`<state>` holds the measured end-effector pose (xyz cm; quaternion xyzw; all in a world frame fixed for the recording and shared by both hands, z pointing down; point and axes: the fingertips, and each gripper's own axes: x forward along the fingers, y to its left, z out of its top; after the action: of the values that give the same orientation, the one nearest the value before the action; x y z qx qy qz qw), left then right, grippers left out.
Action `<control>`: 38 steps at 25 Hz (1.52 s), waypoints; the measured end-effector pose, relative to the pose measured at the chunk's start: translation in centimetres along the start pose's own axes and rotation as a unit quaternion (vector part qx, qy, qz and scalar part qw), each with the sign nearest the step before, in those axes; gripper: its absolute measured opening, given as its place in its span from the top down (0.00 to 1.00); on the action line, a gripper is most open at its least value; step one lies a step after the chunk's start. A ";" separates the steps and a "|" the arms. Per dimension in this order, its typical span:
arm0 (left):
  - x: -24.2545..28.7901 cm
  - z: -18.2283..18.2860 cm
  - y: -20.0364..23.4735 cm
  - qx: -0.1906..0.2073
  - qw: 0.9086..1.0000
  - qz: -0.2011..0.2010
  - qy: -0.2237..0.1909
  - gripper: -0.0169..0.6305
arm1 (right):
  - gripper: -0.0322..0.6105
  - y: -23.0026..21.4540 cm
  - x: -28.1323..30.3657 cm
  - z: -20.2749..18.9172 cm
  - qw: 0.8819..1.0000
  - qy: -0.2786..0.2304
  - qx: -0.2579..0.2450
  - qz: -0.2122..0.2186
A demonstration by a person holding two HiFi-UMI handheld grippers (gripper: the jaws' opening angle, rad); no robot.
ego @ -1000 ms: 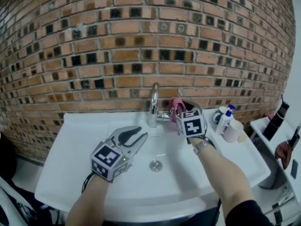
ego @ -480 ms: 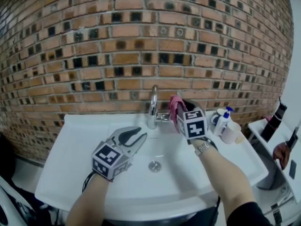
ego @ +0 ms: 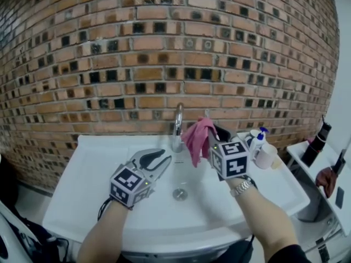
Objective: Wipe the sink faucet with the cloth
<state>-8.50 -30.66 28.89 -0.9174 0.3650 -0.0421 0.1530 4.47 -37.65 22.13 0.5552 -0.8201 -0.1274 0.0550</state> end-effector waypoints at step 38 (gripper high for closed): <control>-3.5 0.3 -3.7 -0.016 0.996 0.093 0.007 0.96 | 0.88 9.3 -8.8 -6.3 0.994 -0.004 0.067 0.086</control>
<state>-8.55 -25.67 29.93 -0.8815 0.4503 -0.0289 0.1392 0.91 -27.13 31.11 0.4846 -0.8716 -0.0691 0.0248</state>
